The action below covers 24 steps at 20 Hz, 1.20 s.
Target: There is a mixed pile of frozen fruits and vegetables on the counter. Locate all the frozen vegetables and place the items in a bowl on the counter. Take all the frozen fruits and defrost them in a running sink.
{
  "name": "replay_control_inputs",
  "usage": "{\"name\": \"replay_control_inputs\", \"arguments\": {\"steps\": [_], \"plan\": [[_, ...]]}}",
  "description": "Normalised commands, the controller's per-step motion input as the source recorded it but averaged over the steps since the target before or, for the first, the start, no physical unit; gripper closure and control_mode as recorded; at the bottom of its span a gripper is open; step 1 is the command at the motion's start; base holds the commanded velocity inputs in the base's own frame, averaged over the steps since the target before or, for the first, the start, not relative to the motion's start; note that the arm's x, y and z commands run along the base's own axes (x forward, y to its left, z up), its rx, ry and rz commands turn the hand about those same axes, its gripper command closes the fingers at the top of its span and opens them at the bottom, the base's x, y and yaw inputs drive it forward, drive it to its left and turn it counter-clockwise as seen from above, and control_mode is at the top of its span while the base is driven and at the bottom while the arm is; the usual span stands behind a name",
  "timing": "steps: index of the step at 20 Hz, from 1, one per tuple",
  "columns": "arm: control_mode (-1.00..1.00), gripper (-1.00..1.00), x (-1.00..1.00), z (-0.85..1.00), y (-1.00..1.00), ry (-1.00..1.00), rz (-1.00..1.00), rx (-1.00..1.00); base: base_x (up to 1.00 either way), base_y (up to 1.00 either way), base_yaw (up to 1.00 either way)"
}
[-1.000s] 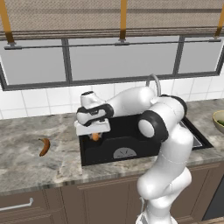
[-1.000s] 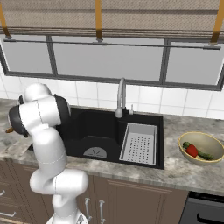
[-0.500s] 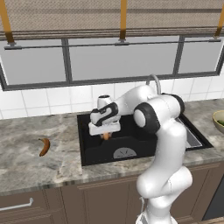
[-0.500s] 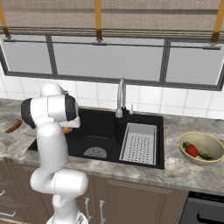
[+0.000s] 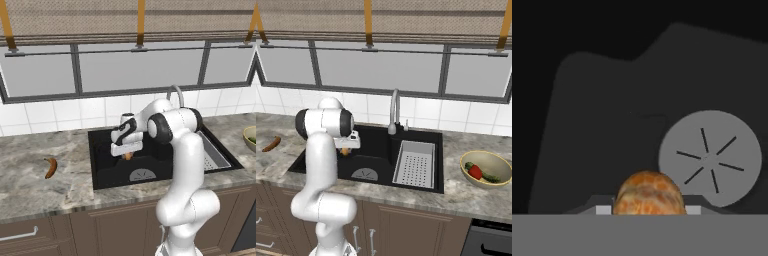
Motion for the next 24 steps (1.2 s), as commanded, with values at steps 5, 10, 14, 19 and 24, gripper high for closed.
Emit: {"name": "replay_control_inputs", "arguments": {"steps": [5, 10, 14, 19, 24], "plan": [[-1.00, 1.00, 0.42, -0.83, -0.07, -0.02, 0.00, -0.08, 0.00, 0.00, 0.00], [-1.00, 1.00, 0.44, -0.57, -0.01, -0.02, -0.02, -0.09, 0.00, 0.00, 0.00], [-1.00, 1.00, 0.46, -0.43, -0.18, -0.02, -0.02, -0.01, 0.00, 0.00, 0.00], [-1.00, 1.00, 0.08, -0.50, -0.22, 0.00, -0.03, 0.00, 0.00, 0.00, 0.00], [-1.00, -1.00, 0.04, -0.27, -0.03, -0.02, -0.03, 0.00, 0.00, 0.00, 0.00]]}}
